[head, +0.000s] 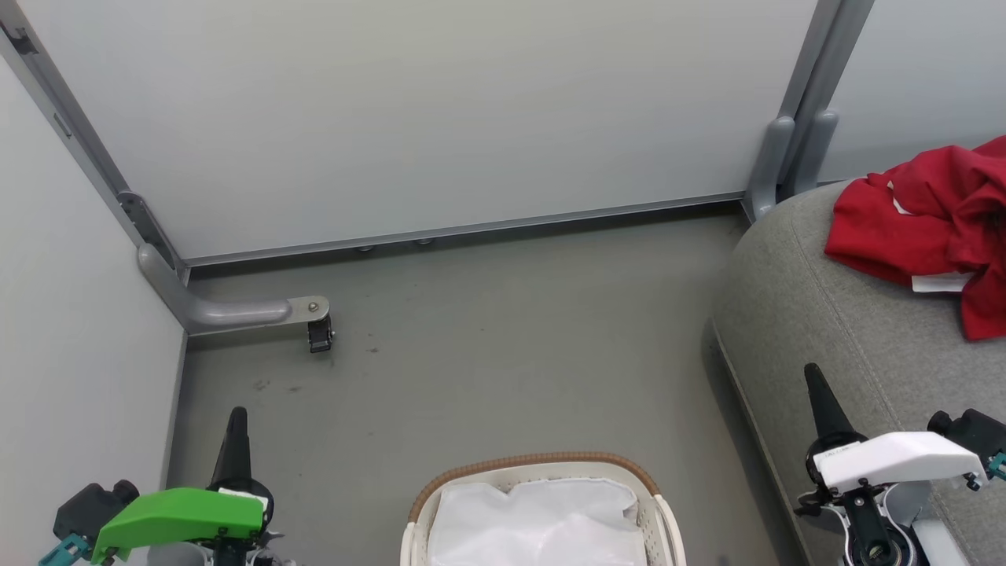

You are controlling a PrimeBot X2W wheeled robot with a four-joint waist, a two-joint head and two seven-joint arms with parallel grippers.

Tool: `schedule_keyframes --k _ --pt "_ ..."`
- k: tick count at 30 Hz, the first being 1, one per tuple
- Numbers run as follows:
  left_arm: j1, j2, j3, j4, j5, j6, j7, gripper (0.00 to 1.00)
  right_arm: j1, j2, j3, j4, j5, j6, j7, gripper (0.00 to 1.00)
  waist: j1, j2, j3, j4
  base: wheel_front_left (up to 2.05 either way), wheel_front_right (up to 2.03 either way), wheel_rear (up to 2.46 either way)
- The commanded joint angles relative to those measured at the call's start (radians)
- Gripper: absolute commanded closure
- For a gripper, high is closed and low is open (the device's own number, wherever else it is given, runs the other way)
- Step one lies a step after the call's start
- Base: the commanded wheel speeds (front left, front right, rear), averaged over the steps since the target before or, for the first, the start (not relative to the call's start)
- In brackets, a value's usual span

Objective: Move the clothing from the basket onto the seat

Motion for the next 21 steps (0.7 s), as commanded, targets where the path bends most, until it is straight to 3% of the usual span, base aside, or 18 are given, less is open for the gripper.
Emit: schedule_keyframes --k 1,21 --pt "-0.028 0.003 0.007 -0.014 -0.027 -0.006 0.006 1.00 -0.001 -0.007 -0.006 -0.015 0.030 0.000 0.006 1.00 0.0000 0.0000 0.000 0.000 0.00 0.00 0.00" --pt "-0.042 0.003 0.038 -0.027 -0.194 -0.014 0.056 1.00 0.004 -0.008 -0.023 -0.034 0.224 -0.001 0.057 1.00 0.0000 0.0000 0.001 -0.005 0.00 0.00 0.00"
